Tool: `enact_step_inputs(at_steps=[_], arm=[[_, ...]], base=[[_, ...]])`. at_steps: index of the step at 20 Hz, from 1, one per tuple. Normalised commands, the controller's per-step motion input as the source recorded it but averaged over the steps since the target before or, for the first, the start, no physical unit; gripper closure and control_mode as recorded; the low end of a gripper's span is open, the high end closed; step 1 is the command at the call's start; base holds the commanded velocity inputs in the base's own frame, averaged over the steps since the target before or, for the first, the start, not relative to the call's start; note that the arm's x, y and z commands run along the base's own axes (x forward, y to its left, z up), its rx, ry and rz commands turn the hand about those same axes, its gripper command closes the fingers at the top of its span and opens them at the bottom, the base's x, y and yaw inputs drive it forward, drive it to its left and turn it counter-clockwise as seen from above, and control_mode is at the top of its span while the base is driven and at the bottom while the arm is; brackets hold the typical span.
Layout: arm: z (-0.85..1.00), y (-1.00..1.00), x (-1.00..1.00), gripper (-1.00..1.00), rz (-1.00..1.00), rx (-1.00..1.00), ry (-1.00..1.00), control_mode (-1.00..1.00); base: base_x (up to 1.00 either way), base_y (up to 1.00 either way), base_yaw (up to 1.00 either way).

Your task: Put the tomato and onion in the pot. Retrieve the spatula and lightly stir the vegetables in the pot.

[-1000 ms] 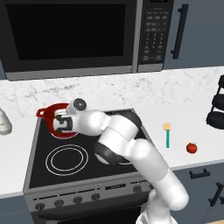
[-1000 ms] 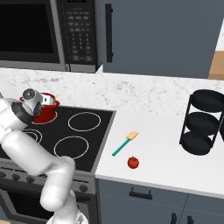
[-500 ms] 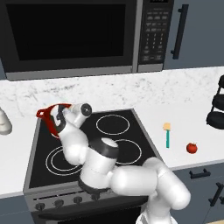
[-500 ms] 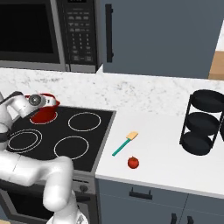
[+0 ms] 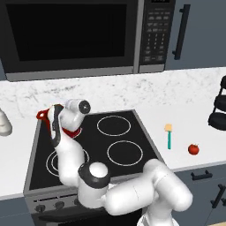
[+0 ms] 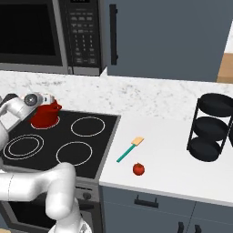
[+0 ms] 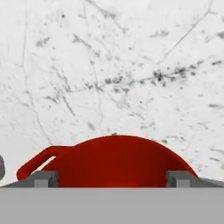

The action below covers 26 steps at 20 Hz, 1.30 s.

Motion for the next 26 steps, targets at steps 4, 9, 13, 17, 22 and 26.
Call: enact_step_inputs(at_steps=[4, 9, 13, 17, 22, 26], arm=[[0.35, -0.02, -0.83, -1.0, -0.09, 0.0, 0.0, -1.0], [0.3, -0.43, -1.0, -1.0, -0.14, 0.01, 0.01, -1.0], [0.96, -0.61, -0.94, -1.0, -0.16, 0.19, 0.17, -1.0], [1.0, -0.58, -0.86, -1.0, -0.18, 0.23, 0.32, -1.0], [0.63, -0.59, -0.87, -1.0, -0.19, 0.13, 0.46, -1.0], [-0.03, -0.94, -0.84, -1.0, -0.2, 0.01, 0.39, -1.0]], base=[[0.0, 0.0, 0.0], [0.0, 0.0, 0.0], [0.0, 0.0, 0.0], [0.0, 0.0, 0.0], [0.0, 0.0, 0.0], [0.0, 0.0, 0.0]])
